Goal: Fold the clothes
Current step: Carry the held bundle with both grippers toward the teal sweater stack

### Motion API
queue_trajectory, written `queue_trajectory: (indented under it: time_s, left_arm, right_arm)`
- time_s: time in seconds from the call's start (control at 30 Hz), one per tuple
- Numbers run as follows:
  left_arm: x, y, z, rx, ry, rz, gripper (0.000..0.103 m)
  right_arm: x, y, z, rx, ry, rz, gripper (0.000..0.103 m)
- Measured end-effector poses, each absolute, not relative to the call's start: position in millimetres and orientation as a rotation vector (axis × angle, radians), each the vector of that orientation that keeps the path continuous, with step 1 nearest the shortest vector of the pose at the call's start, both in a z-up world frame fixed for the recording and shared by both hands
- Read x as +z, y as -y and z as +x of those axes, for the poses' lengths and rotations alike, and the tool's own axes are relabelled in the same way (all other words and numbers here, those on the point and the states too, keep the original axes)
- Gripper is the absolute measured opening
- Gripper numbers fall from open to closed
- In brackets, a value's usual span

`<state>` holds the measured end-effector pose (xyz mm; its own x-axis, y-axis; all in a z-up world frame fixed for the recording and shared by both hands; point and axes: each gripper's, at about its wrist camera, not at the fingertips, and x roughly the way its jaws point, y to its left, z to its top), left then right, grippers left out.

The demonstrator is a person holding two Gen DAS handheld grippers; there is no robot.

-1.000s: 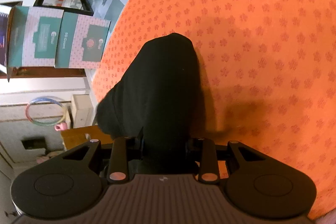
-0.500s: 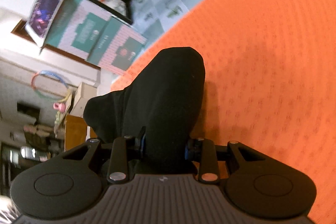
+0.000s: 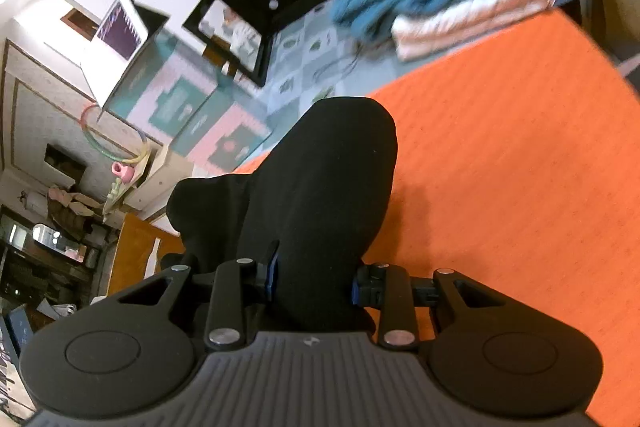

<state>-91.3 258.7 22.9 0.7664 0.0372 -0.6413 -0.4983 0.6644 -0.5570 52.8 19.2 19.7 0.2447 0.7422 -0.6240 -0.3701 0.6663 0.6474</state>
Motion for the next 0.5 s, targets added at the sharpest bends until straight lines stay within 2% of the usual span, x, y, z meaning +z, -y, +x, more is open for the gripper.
queue_trajectory:
  time_s: [0.23,0.5]
  left_arm:
    - [51.3,-219.7,-19.0,0.288,-0.605,-0.798,0.040]
    - [90.3,-217.4,83.0,0.198,-0.526,-0.809,0.040]
  right_arm:
    - [44.4,39.7,115.4,0.797,-0.996,0.418,0.035]
    - [89.0,70.3,221.6,0.826,-0.898,0.468,0.035]
